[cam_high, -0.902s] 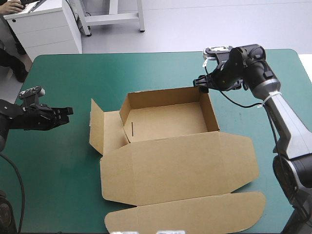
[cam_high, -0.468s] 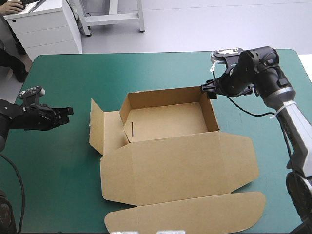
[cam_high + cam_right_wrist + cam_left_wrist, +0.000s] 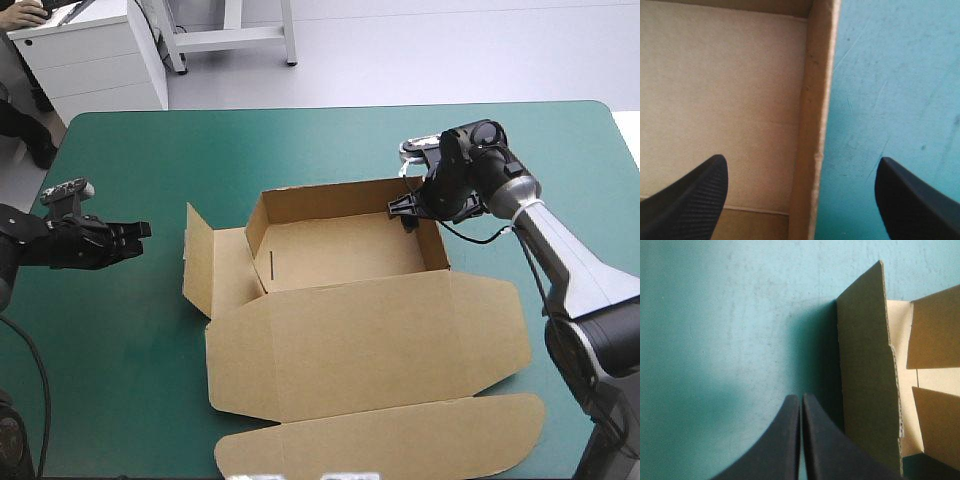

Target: Fold the box

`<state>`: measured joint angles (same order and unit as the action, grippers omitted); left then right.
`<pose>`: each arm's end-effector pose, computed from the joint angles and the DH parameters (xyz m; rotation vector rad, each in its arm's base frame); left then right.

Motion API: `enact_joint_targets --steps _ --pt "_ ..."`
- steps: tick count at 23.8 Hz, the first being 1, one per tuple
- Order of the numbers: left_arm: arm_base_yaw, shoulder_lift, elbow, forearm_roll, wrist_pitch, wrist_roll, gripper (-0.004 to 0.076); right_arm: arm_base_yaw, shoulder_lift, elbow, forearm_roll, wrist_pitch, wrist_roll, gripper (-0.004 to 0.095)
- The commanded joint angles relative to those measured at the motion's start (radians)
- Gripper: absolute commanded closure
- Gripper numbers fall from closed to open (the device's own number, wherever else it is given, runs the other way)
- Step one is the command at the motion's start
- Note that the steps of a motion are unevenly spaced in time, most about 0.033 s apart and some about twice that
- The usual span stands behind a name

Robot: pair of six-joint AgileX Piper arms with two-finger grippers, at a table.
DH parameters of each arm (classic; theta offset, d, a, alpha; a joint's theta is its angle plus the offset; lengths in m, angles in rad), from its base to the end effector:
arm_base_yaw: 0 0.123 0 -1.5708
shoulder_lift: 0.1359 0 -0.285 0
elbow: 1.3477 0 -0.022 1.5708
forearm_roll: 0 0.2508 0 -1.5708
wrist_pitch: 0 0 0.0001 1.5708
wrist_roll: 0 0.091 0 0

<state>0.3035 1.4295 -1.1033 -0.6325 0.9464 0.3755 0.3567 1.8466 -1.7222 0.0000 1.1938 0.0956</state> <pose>0.2849 0.0434 0.2995 -0.2606 2.5304 -0.5557 0.3708 0.1382 0.3110 -0.3656 2.7846 0.1080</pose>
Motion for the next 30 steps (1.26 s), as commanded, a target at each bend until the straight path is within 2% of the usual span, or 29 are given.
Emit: enact_joint_targets --steps 1,8,9,10,11,12,13,20,25,30 --pt "-0.001 -0.035 -0.024 -0.041 -0.013 -0.004 0.0722 -0.002 0.009 -0.022 -0.013 0.011 -0.002 0.0165" --pt "-0.001 -0.035 -0.024 -0.045 -0.021 -0.004 0.0722 -0.002 0.061 -0.022 0.021 0.034 0.004 0.0168" --pt "-0.001 -0.035 -0.024 -0.045 -0.025 -0.004 0.0722 -0.002 0.061 -0.022 0.016 0.041 0.013 0.0198" --pt "-0.001 -0.035 -0.024 -0.045 -0.029 -0.004 0.0722 -0.002 0.061 -0.022 0.007 0.045 0.022 0.0269" --pt "-0.001 -0.035 -0.024 -0.045 -0.029 -0.004 0.0722 -0.002 0.061 -0.022 -0.013 0.050 0.037 0.0442" --pt "-0.001 -0.035 -0.024 -0.045 -0.029 -0.004 0.0722 -0.004 0.061 -0.022 -0.033 0.059 0.041 0.0748" --pt "-0.001 -0.035 -0.024 -0.045 -0.029 -0.004 0.0722 -0.004 0.061 -0.022 -0.040 0.059 0.041 0.0909" --pt "-0.001 -0.035 -0.024 0.003 -0.021 -0.002 0.0722 -0.006 0.024 -0.026 -0.062 0.059 0.011 0.0915" --pt "-0.001 -0.035 -0.024 0.004 -0.033 -0.001 0.0722 -0.006 -0.120 -0.045 -0.063 0.059 -0.012 0.0918" --pt "-0.001 -0.035 -0.024 0.004 -0.029 0.009 0.0722 -0.006 -0.291 -0.047 -0.017 0.059 -0.005 0.0917"
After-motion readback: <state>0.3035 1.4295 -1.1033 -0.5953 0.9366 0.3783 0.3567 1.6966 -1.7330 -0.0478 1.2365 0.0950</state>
